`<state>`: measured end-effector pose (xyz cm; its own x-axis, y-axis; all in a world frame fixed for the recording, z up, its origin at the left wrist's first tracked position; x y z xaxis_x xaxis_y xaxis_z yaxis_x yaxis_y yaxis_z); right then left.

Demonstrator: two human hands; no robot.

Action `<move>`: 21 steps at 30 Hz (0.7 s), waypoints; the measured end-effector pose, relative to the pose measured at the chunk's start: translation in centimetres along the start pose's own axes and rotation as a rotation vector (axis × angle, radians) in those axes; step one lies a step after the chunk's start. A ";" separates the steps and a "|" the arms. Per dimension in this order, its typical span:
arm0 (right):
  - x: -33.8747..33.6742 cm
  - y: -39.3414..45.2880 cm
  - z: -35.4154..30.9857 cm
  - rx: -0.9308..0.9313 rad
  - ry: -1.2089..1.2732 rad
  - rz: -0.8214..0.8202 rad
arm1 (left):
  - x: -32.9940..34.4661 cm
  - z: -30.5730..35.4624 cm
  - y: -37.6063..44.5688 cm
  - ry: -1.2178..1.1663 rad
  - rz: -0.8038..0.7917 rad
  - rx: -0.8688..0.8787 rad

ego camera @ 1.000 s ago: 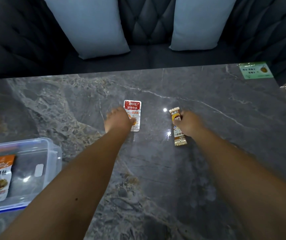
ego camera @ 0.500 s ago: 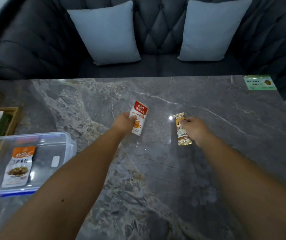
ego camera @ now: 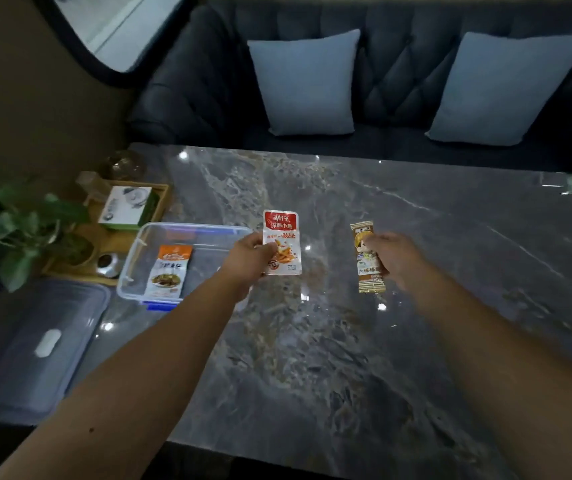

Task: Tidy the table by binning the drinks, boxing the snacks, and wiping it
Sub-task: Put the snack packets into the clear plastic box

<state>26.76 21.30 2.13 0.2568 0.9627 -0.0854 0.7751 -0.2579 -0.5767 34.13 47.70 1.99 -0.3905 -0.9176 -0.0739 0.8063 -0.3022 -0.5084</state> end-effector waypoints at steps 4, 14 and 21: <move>5.7 -1.1 -0.7 -0.006 -0.025 -0.031 | -6.1 -1.4 -1.7 0.010 0.020 -0.028; 19.8 -1.9 -2.0 -0.005 -0.075 -0.072 | -18.3 -4.3 -1.4 0.031 0.016 -0.079; 24.4 -1.3 -2.8 0.001 -0.165 -0.054 | -20.2 -5.3 1.2 0.197 -0.065 -0.158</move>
<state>33.62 44.88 3.03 0.1164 0.9756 -0.1861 0.7845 -0.2052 -0.5852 40.66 67.27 -1.71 -0.5306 -0.8250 -0.1946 0.7035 -0.3006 -0.6440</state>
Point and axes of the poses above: each hand's wrist, its own y-axis towards the middle knuckle, its own x-axis out of the palm, z = x × y, the point moved 5 cm from there along y, towards the middle knuckle, and after that the axes turned 7 degrees about -z, right-handed, at the moved point
